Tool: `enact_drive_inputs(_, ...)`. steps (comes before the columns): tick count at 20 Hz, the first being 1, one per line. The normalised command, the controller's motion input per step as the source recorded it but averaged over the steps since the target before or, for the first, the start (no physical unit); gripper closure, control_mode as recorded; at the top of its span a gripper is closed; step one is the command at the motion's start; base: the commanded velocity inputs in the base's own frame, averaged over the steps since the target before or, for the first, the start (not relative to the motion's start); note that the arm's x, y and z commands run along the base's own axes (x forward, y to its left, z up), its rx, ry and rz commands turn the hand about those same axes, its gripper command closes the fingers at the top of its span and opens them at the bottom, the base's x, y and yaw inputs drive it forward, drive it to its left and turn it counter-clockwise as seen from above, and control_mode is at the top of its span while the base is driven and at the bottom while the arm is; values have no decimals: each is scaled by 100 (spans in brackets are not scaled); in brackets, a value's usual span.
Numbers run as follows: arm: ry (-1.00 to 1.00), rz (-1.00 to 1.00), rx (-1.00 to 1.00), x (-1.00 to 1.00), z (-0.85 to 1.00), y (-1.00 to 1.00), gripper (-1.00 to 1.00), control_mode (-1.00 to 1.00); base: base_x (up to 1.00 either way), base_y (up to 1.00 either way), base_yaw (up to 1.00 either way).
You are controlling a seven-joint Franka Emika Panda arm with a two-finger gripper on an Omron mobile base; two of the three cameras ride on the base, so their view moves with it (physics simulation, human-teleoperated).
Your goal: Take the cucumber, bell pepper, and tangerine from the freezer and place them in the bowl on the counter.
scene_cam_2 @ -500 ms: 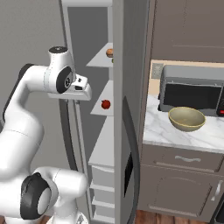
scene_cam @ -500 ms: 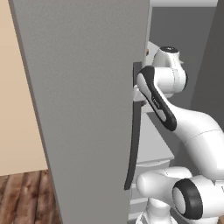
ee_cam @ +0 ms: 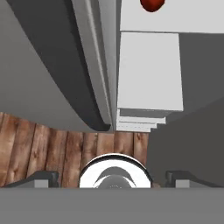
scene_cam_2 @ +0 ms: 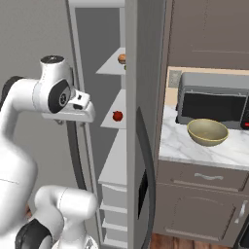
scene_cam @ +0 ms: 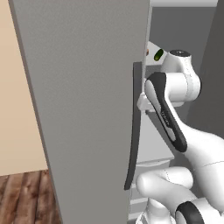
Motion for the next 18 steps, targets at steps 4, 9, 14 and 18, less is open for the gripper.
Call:
enact_drive_inputs(4,3,0,-1,-91,-1,7,-100,-100,0,0,0)
enact_drive_inputs(9,6,0,-2,-39,0,8,-100,-100,0,0,0)
enact_drive_inputs(14,2,0,1,-42,0,-7,-100,-100,0,0,0)
enact_drive_inputs(18,0,-1,1,-33,0,-13,-100,-100,0,0,0)
